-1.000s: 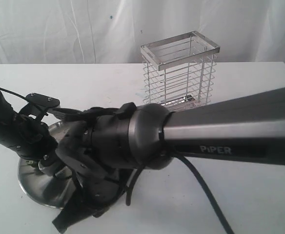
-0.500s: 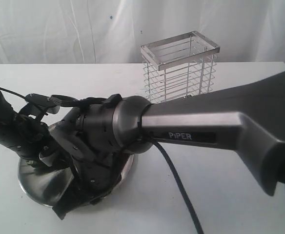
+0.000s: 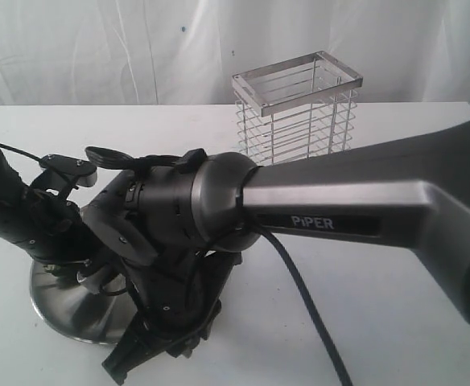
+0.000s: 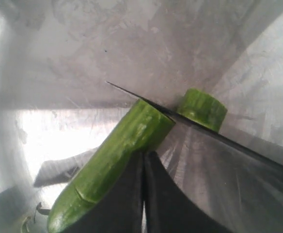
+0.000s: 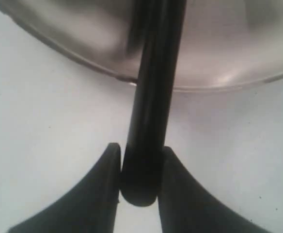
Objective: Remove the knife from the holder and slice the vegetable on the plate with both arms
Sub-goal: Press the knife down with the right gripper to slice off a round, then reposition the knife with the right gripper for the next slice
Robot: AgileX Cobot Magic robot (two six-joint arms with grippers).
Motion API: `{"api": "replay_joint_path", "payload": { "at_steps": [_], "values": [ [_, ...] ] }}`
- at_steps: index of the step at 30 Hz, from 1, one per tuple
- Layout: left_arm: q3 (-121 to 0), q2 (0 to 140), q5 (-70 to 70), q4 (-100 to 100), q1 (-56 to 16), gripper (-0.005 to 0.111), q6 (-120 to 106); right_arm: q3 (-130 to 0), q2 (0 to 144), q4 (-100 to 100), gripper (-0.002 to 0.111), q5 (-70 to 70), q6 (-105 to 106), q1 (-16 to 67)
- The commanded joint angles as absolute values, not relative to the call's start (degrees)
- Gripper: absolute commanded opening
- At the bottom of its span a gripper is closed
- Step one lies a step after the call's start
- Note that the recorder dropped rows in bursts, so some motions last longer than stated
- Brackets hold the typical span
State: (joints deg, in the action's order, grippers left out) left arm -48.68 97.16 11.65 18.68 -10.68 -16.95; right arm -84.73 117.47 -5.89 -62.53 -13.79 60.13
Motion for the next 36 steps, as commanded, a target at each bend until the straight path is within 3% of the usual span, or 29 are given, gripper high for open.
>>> {"api": "replay_joint_path", "payload": {
  "at_steps": [1,9,36],
  "values": [
    [-47.82,99.29,14.22,18.9,-10.37,0.0,-16.28,-84.51,115.9,-4.82,0.0,-64.37,-11.81,61.1],
    [-47.82,95.41,13.29,19.19,-9.82,0.0,-15.04,-84.51,113.05,-16.65,0.0,-63.99,-17.22,61.1],
    [-47.82,85.3,14.21,19.2,-8.02,0.0,-14.76,-81.18,108.23,-13.32,0.0,-55.33,-22.38,62.93]
  ]
}}
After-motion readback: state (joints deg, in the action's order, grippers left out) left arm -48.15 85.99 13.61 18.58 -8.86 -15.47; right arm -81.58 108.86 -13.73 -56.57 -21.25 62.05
